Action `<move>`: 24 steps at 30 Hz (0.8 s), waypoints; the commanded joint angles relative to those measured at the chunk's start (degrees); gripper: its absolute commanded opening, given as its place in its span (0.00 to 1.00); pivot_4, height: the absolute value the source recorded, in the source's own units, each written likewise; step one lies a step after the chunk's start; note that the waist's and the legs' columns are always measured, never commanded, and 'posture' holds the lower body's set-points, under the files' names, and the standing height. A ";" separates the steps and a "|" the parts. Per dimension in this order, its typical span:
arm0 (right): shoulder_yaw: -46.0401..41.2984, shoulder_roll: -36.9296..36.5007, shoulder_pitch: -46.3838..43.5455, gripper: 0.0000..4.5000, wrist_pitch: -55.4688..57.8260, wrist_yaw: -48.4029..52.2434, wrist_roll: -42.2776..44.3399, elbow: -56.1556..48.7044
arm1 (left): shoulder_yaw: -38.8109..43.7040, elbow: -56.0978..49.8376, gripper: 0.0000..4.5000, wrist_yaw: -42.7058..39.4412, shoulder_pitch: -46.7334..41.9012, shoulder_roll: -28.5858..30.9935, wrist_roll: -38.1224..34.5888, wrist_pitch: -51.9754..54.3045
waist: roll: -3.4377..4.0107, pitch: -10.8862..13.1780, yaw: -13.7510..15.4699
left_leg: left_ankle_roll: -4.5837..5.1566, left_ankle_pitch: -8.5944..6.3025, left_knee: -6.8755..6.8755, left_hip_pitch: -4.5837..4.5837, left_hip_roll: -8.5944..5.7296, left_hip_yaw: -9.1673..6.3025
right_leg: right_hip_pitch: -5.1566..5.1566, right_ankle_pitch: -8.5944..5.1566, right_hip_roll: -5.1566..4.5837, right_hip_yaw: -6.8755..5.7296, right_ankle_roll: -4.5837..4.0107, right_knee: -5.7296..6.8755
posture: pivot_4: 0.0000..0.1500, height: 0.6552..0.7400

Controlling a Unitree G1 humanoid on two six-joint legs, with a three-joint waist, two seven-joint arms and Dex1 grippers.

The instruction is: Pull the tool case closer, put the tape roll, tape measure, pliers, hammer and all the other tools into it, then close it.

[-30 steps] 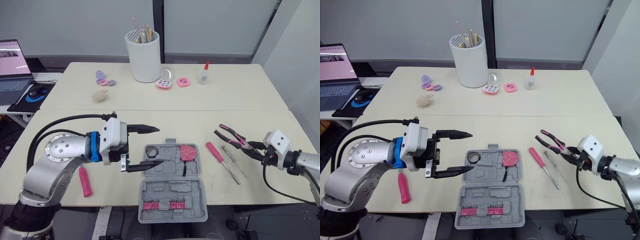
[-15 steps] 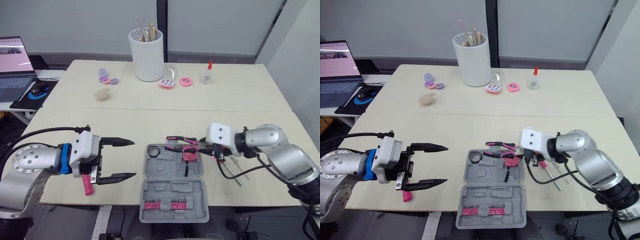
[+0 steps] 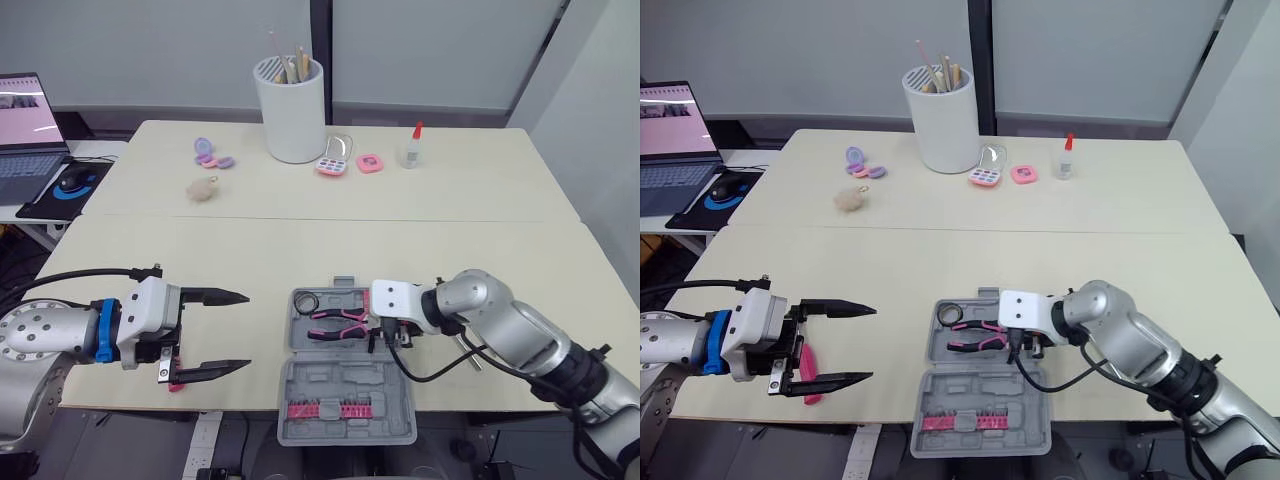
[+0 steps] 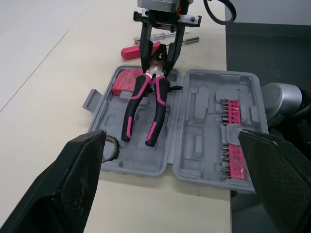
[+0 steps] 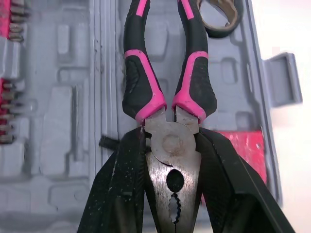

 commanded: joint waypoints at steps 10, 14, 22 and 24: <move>1.58 4.07 -2.58 0.28 -5.65 0.82 -2.61 6.44 | 3.15 -4.16 1.00 2.00 4.08 -0.06 -0.84 -0.14 | 0.00 0.00 -0.04 | 0.00 0.00 0.01 0.01 -0.02 0.01 | 0.01 0.00 -0.02 0.00 0.00 0.00 | 1.00 1.00; 2.35 5.20 -3.08 0.28 -7.91 1.27 -3.64 9.54 | 3.10 -3.69 1.00 4.41 2.59 -0.61 -1.77 1.58 | 0.00 0.00 -0.04 | 0.00 0.00 0.00 0.01 -0.02 0.00 | 0.01 0.00 -0.02 0.00 0.00 0.00 | 1.00 1.00; 2.47 6.62 -2.73 0.28 -11.02 2.06 -4.78 13.31 | 3.00 -3.35 1.00 4.36 2.56 -0.35 -1.51 1.49 | 0.00 0.00 -0.04 | 0.00 0.00 0.00 0.01 -0.01 0.00 | 0.01 0.00 -0.01 0.00 0.00 0.00 | 1.00 1.00; 2.63 7.17 -2.44 0.28 -11.48 2.16 -4.90 13.92 | 2.84 -3.35 1.00 4.44 2.59 -0.43 -1.38 1.41 | 0.00 0.00 -0.04 | 0.00 0.00 0.00 0.02 0.00 0.00 | 0.01 0.00 0.00 0.00 0.00 0.00 | 1.00 1.00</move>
